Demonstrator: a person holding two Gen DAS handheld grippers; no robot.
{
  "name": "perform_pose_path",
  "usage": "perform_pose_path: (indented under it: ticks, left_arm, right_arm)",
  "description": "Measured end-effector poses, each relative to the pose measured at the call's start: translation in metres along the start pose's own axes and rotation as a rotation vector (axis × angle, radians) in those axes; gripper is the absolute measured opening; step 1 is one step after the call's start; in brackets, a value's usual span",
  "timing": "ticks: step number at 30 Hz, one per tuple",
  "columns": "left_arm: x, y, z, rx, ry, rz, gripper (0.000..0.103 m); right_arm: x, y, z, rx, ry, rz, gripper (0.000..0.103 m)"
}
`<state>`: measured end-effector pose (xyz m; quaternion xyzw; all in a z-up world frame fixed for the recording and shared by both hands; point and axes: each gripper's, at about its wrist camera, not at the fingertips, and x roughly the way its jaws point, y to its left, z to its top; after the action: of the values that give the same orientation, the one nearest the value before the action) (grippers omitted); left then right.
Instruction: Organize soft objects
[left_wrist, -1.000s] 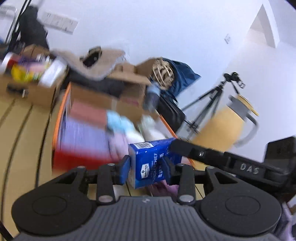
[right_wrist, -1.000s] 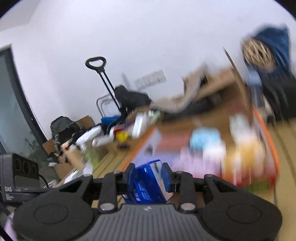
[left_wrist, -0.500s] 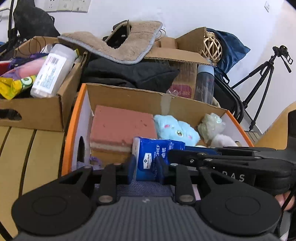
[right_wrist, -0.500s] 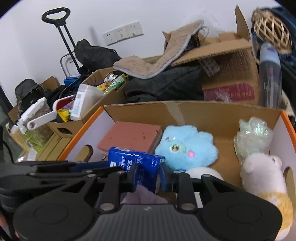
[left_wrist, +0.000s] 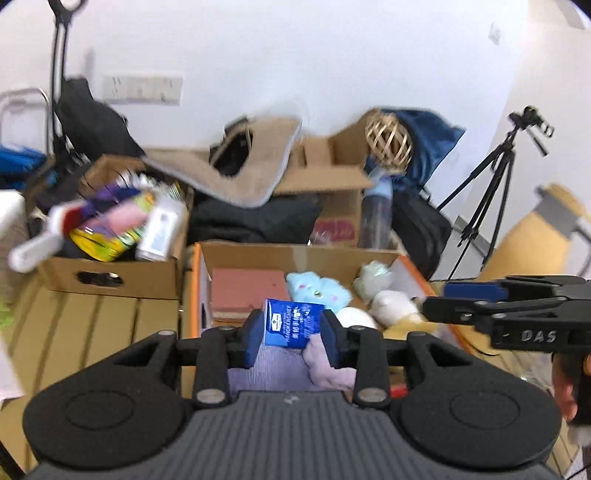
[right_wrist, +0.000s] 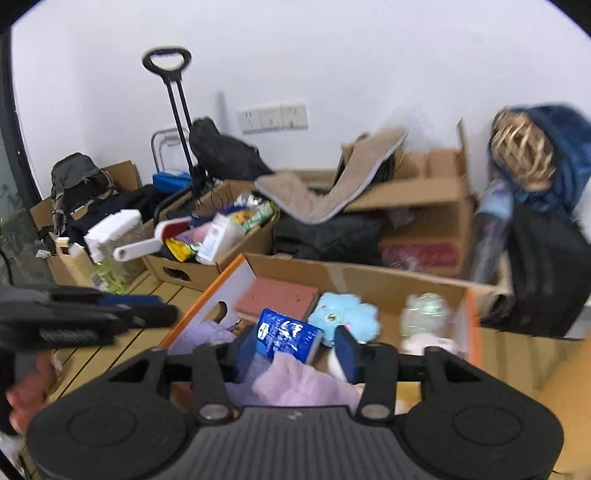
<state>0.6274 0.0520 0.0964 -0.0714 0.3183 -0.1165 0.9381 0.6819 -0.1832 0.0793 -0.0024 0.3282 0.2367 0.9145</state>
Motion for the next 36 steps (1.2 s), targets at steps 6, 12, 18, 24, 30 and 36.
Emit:
perform_pose_path:
  ticks: [6,12,18,24,30,36]
  left_arm:
    - [-0.096,-0.038,-0.033,0.098,-0.068,0.023,0.040]
    - [-0.171,-0.073,-0.104,0.183,-0.196,0.068,0.050]
    - [-0.229,-0.101,-0.208,0.213,-0.298,0.062,0.067]
    - [-0.272,-0.112,-0.307,0.160,-0.337,0.073,0.080]
    - [-0.277,-0.115,-0.309,0.172,-0.327,0.086,0.082]
    - [-0.261,-0.106,-0.310,0.140,-0.299,0.088,0.083]
  right_arm:
    - [-0.107,0.002,-0.030,0.003,-0.089,-0.037,0.059]
    - [-0.188,0.024,-0.104,-0.011,-0.170,-0.048,0.068]
    - [-0.248,0.066,-0.215,-0.044,-0.280,-0.084,0.077]
    - [-0.291,0.104,-0.326,0.015,-0.365,-0.093,0.085]
    - [-0.286,0.109,-0.349,0.043,-0.309,-0.094,0.086]
    - [-0.270,0.103,-0.353,0.078,-0.300,-0.126,0.086]
